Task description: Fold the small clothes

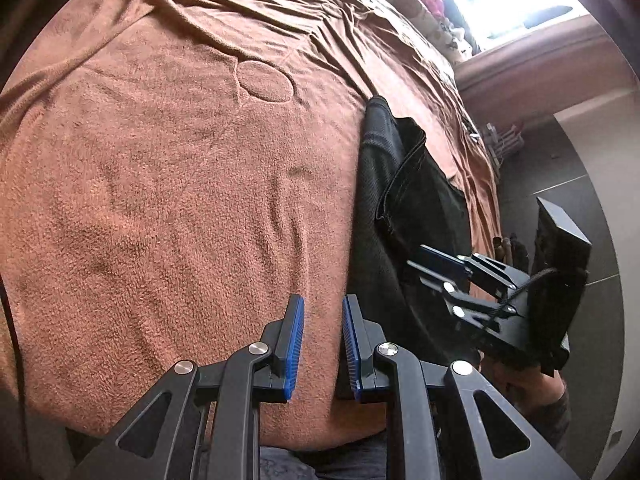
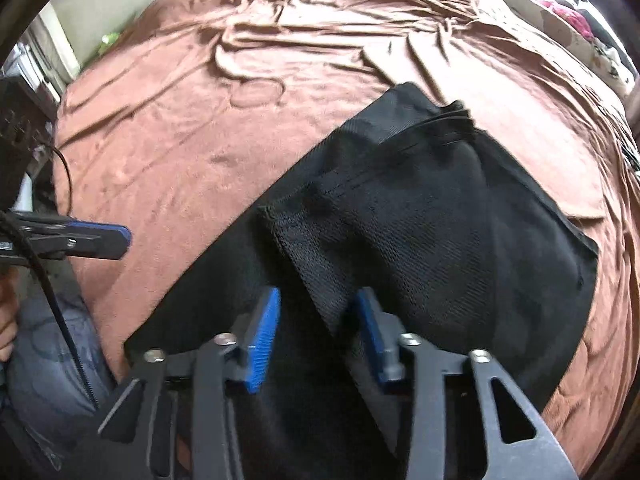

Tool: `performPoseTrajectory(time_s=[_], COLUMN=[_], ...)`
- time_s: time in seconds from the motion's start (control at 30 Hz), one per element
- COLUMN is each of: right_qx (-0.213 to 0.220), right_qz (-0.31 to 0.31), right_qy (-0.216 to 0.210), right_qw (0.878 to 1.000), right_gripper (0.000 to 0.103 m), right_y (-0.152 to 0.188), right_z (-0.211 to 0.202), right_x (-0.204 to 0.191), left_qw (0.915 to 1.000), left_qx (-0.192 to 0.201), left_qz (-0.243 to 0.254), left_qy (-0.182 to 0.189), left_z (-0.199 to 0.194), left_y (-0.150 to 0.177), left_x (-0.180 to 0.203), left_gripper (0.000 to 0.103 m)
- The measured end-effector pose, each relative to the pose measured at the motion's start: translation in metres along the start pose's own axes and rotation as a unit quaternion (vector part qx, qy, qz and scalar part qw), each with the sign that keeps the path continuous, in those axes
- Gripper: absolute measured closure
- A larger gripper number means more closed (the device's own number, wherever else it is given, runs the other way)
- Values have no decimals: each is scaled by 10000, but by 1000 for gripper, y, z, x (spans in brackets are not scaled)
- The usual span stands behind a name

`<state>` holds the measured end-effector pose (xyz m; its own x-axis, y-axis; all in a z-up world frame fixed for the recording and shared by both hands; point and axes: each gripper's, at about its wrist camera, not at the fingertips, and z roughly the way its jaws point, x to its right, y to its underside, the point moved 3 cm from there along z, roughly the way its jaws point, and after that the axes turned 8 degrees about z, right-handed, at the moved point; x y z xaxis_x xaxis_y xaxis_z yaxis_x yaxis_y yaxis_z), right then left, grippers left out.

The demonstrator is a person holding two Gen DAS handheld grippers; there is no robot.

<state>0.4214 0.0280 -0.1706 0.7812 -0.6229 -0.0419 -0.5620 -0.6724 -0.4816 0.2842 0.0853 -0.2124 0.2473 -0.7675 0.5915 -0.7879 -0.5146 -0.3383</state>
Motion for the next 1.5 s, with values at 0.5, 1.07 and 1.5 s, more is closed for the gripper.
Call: performPoseTrajectory(time_s=[0.5,1.07,1.5], right_qx=[905,1282,1433], right_qz=[1585,3705,3963], right_qy=[-94,-526,-848], right_qw=[9832,9184,9029], right_gripper=[101,101,58], right_y=[7,63,46], right_z=[-59,-58,-51], right_x=[91,192,223], left_qw=[9941,9854,9881], left_qx=[-93,-344,-381], left_qz=[889,1417,1219], left_qy=[-620,-879,-860], left_z=[15,50,51], left_y=[-16,-26,-27], left_x=[32,53,47], left_gripper=[83,83,83])
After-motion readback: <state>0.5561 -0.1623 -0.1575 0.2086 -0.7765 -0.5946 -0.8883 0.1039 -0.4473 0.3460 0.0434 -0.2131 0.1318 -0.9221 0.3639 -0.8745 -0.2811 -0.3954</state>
